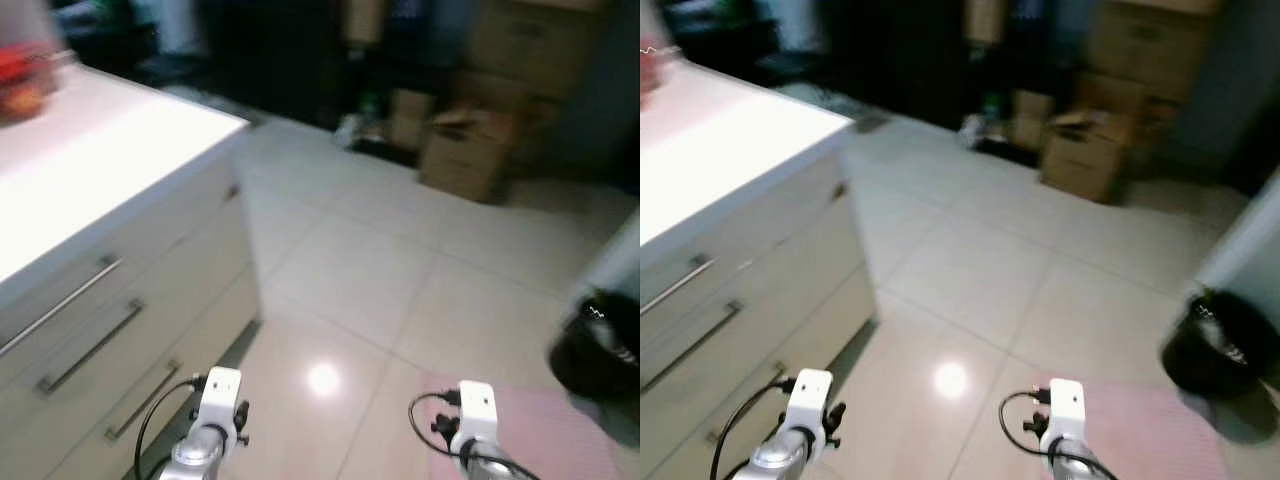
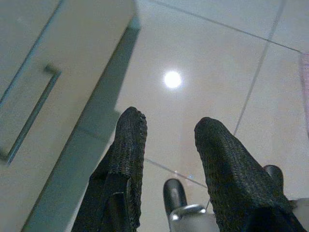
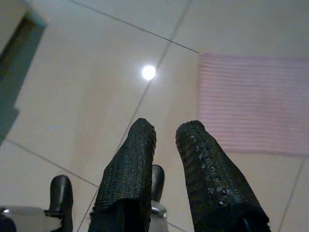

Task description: Kitchen organization

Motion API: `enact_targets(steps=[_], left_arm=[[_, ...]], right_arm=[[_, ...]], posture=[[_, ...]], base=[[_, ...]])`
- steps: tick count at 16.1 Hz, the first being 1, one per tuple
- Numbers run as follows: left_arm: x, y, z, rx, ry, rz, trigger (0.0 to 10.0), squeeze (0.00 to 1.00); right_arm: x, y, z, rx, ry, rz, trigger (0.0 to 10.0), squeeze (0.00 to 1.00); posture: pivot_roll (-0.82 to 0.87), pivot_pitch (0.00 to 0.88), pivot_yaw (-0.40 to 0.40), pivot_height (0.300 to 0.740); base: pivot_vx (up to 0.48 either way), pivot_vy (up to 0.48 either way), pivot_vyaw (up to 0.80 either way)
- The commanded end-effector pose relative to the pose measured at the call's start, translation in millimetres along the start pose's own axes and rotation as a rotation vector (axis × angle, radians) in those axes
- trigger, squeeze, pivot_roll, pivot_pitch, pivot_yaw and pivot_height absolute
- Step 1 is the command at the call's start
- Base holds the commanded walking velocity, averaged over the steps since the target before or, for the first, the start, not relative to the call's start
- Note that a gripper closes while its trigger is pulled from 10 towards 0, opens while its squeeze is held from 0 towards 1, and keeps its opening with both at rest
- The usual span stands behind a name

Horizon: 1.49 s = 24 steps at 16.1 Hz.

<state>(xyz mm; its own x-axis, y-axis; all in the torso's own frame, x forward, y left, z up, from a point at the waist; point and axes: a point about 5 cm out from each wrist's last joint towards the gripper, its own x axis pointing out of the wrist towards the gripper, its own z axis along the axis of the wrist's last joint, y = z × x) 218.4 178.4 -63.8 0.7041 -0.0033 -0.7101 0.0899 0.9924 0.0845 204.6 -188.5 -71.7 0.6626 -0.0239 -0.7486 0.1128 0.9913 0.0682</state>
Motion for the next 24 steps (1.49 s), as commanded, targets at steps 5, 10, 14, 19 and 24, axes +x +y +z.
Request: enact_targets(steps=[5, 10, 14, 19, 24], left_arm=[[-1.5, 0.8, -6.0, 0.016, 0.021, -0.004, 10.0, 0.00], [-1.6, 0.1, -6.9, 0.015, 0.025, -0.004, 10.0, 0.00], [-2.0, 1.8, -8.2, 0.018, 0.029, -0.001, 10.0, 0.00], [-3.8, 6.9, -12.6, 0.024, 0.039, 0.004, 10.0, 0.00], [-4.7, 9.7, -14.7, 0.028, 0.043, 0.005, 10.0, 0.00]], right_arm=[[-0.5, 2.9, -4.2, -0.019, 0.015, 0.018, 10.0, 0.00], [-0.5, 2.8, -4.2, -0.018, 0.017, 0.020, 10.0, 0.00], [-0.6, 4.3, -5.6, -0.014, 0.022, 0.025, 10.0, 0.00], [-1.1, 7.1, -8.9, -0.005, 0.028, 0.028, 10.0, 0.00], [-1.4, 9.0, -10.9, 0.004, 0.032, 0.031, 10.0, 0.00]], posture=[[0.12, 0.000, -0.004, 0.740], [0.11, 0.000, -0.004, 0.740], [0.12, 0.000, 0.001, 0.740], [0.12, 0.000, 0.008, 0.740], [0.12, 0.000, 0.017, 0.740]], base=[[0.000, 0.000, 0.80], [0.000, 0.000, 0.80], [0.000, 0.000, 0.80], [0.000, 0.000, 0.80], [0.000, 0.000, 0.80]])
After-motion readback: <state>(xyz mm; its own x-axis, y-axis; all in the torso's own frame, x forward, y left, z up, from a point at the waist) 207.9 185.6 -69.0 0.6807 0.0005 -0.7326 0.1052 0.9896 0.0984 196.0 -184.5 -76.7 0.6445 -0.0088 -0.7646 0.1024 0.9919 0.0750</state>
